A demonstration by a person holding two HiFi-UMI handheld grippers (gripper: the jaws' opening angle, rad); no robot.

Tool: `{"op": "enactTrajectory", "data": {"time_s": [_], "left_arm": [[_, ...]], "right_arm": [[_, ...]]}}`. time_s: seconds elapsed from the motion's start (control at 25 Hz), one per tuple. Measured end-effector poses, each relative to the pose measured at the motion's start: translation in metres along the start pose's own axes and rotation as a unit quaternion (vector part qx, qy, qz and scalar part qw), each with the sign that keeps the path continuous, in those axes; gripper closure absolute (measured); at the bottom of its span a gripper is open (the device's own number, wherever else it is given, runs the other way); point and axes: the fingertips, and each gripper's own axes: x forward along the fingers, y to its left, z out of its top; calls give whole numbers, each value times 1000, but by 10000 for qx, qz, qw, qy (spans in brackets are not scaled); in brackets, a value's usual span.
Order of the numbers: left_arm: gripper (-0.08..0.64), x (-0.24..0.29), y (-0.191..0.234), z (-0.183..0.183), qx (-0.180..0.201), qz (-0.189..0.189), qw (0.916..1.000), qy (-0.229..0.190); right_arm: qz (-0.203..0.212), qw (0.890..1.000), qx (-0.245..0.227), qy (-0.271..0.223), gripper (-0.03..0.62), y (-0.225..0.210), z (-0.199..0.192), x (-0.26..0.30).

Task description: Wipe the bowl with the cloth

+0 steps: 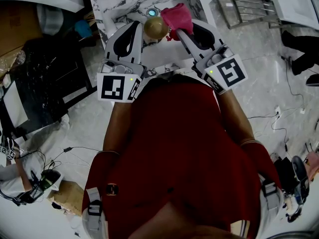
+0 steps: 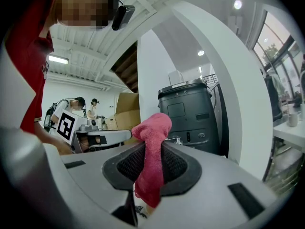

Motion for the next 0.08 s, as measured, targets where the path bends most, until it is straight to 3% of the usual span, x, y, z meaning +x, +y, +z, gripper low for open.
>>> {"op": "enactTrajectory", "data": {"time_s": [0.08], "left_arm": [[554,1,1,0,-10,-1,10000,-8]], "right_arm": [[-42,9999,-10,95,511,-2,-3,1]]}}
